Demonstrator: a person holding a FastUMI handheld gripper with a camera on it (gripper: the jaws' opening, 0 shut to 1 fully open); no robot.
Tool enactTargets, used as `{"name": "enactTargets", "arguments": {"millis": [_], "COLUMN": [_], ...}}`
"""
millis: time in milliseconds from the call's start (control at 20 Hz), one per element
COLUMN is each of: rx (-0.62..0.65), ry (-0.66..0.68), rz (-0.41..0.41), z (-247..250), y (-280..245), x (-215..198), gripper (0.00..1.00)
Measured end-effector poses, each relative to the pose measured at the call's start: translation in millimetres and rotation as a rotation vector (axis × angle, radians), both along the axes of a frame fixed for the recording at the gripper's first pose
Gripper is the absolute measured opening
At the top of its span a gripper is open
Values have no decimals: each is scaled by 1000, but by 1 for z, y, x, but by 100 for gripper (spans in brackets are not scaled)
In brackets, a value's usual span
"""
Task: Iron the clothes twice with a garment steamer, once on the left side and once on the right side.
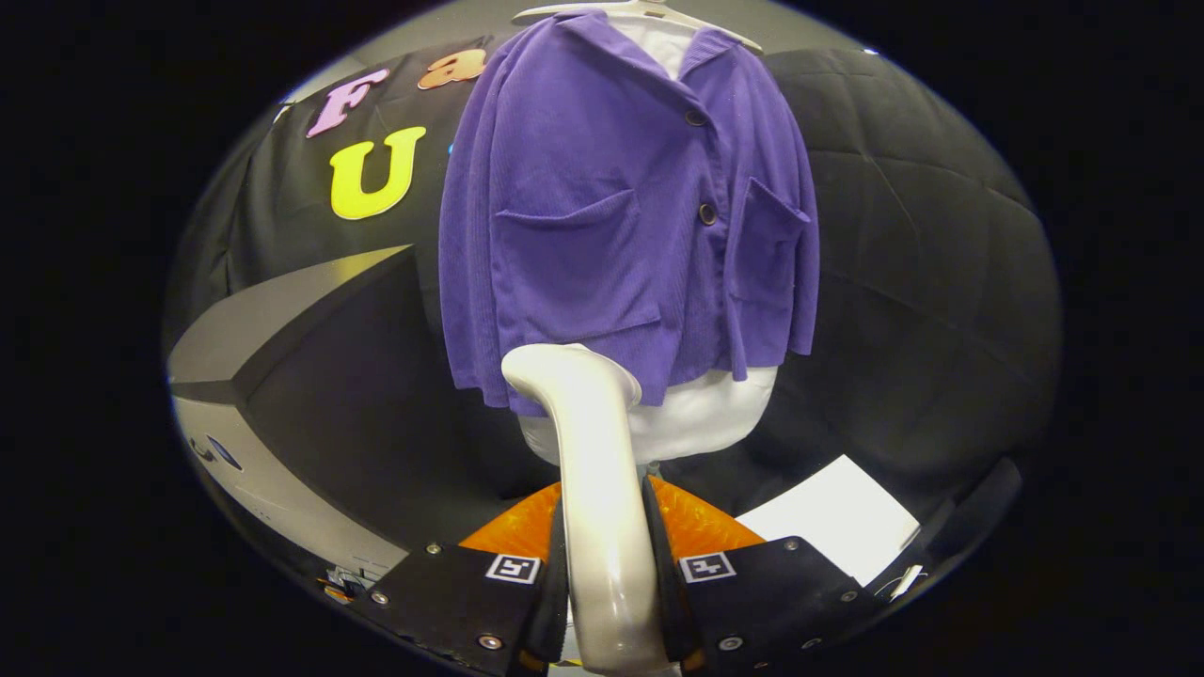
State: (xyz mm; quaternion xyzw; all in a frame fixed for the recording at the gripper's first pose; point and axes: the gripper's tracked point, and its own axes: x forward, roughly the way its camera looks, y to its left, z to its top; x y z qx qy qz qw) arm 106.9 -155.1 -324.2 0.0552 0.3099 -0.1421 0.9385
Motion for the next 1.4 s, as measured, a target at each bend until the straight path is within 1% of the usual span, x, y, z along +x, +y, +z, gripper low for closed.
{"name": "enactTargets", "arguments": {"millis": [150, 250, 400, 550, 800, 950, 1100, 1400], "rx": [-40, -75, -62, -65, -113, -120, -109, -140], "ry": [1, -20, -95, -194, -327, -383, -425, -526], "rz": [3, -1, -44, -89, -148, -181, -236, -282], "z": [22, 47, 94, 140, 204, 225, 239, 277], "y": [-10, -25, -40, -55, -92, -112, -134, -165], "x": [-19, -27, -30, -24, -9, 2, 13, 48], "gripper": [39, 39, 39, 39, 39, 39, 39, 39]}}
